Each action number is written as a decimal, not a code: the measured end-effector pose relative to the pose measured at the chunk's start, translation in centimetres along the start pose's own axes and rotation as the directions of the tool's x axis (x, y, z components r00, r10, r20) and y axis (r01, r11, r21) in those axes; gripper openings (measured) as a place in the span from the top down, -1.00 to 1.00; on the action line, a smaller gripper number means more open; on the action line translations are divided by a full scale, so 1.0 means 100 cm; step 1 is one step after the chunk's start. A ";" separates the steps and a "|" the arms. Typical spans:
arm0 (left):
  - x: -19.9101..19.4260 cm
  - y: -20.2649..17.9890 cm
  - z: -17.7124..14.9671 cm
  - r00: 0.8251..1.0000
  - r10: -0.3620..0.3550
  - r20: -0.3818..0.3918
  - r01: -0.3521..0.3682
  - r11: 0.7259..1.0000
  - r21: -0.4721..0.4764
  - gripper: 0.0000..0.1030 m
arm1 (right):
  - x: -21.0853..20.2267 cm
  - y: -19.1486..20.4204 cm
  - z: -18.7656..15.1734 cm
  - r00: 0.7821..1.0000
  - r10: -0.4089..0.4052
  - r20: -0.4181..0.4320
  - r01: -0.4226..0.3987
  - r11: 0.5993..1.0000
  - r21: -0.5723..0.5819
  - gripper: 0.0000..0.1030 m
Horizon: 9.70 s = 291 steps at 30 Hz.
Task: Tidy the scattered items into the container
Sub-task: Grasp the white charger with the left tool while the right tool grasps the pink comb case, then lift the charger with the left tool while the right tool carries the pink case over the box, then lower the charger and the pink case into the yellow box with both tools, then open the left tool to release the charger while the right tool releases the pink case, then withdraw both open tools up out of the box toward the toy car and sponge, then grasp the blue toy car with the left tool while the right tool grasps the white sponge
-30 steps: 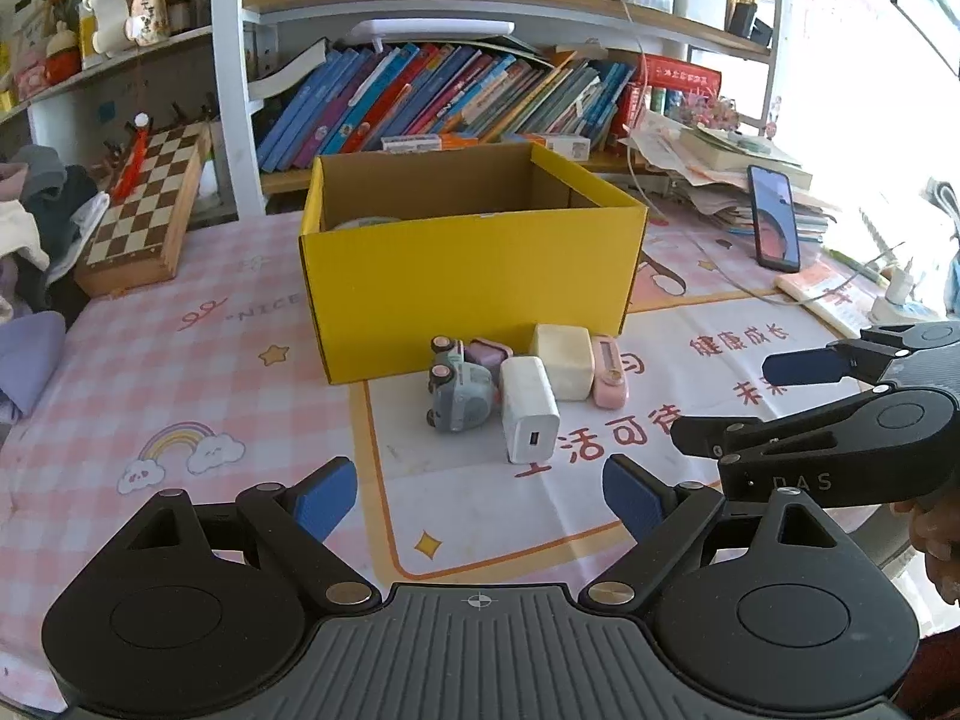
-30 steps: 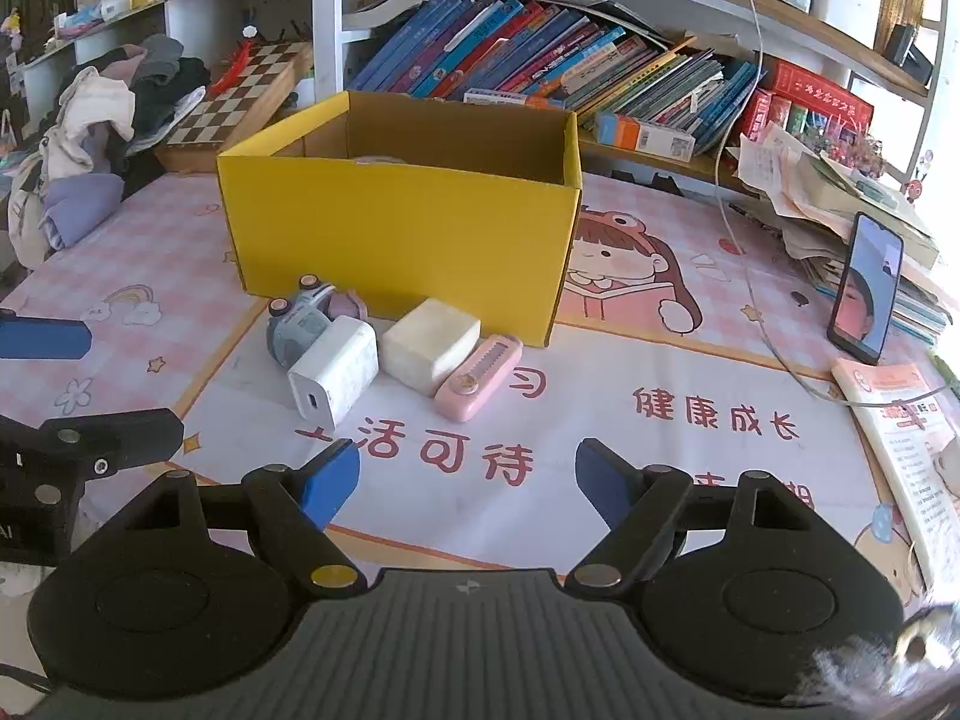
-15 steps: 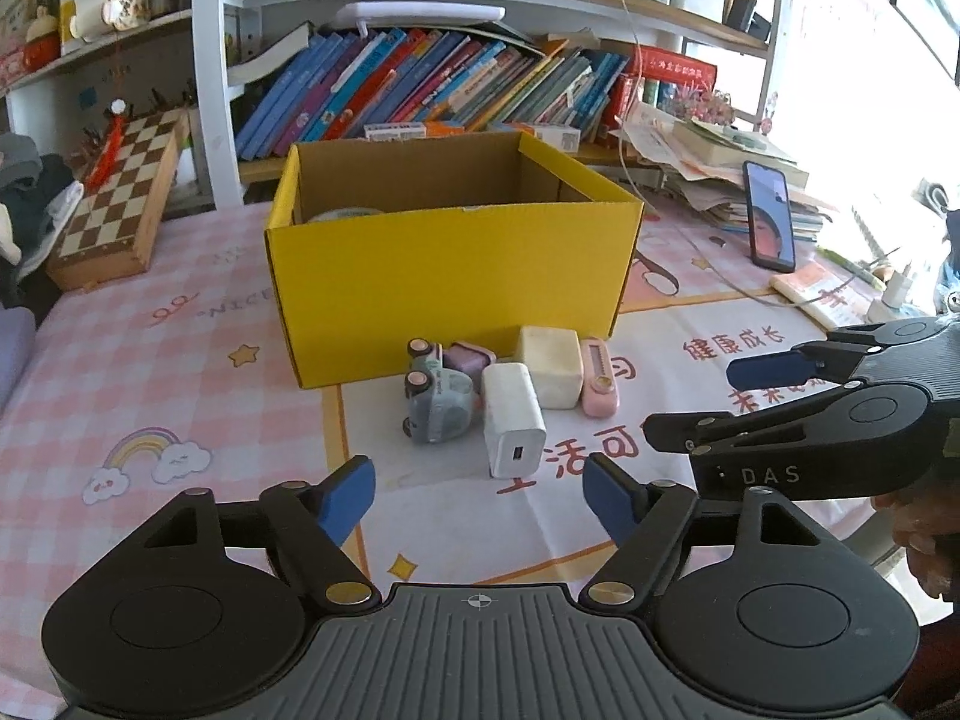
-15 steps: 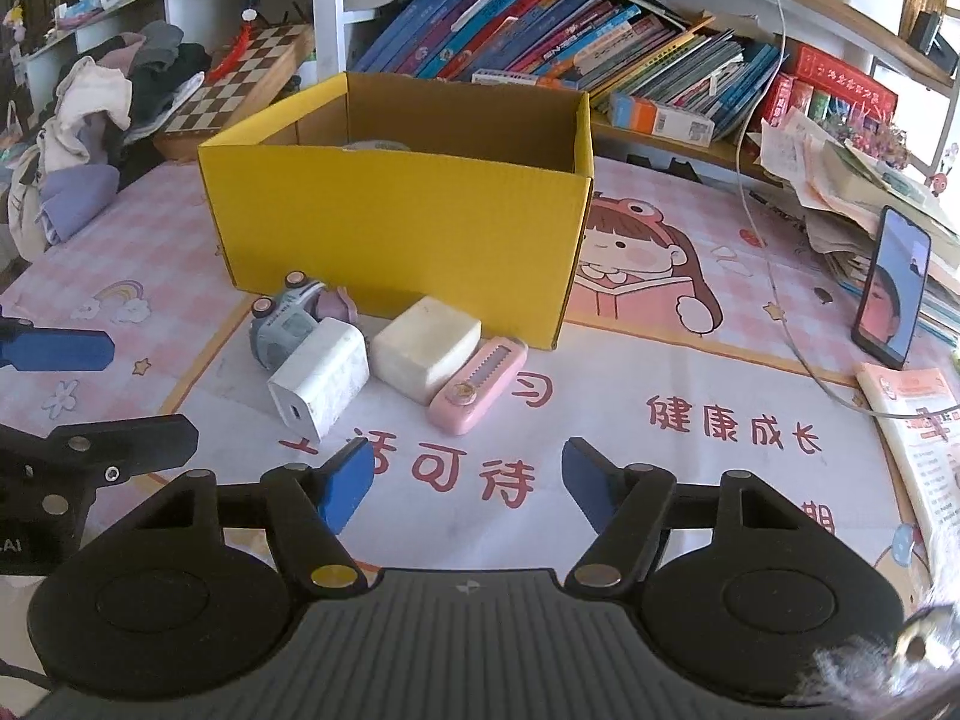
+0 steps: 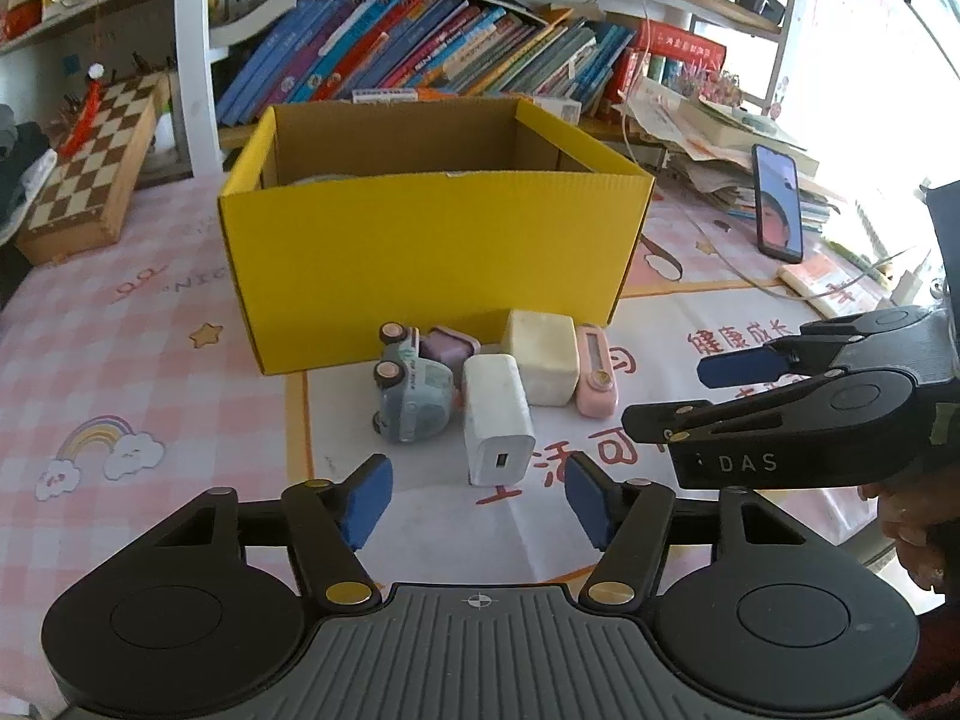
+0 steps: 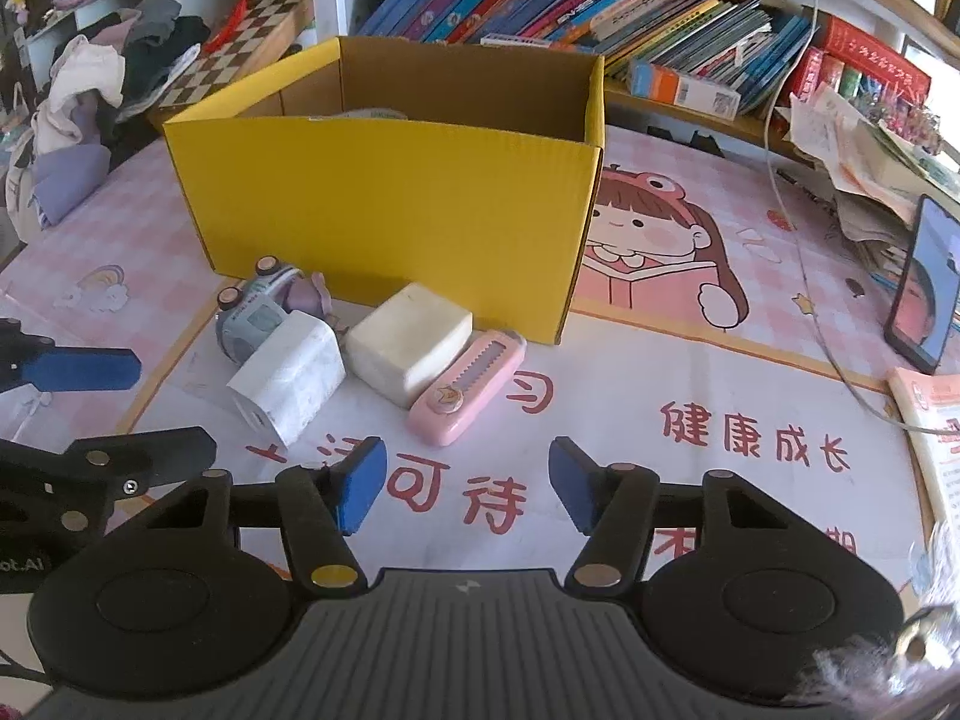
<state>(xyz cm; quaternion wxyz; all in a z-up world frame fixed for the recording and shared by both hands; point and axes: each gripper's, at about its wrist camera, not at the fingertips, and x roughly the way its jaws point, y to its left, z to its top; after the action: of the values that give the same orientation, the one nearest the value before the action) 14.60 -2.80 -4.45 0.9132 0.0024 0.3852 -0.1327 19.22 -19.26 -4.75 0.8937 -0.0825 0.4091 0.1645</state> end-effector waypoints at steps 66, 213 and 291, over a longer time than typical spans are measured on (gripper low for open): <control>0.019 0.008 0.010 0.987 -0.152 -0.057 0.149 0.988 -0.048 0.52 | 0.006 -0.005 0.011 0.996 0.065 -0.055 -0.062 0.996 0.062 0.55; 0.003 0.037 0.197 0.988 -0.024 0.150 -0.005 0.982 0.189 -0.43 | 0.006 -0.025 0.188 0.963 0.268 0.015 -0.238 0.878 -0.416 0.05; -0.035 0.020 -0.013 0.996 0.072 0.052 -0.072 0.997 0.000 -0.64 | -0.039 0.036 -0.022 0.996 -0.025 0.087 0.025 1.000 0.005 -0.48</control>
<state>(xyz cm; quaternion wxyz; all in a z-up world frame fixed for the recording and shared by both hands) 11.77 0.08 -3.08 0.9272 0.0136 0.3607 -0.1002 13.97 -17.40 -3.31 0.9129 -0.0785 0.3689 0.1559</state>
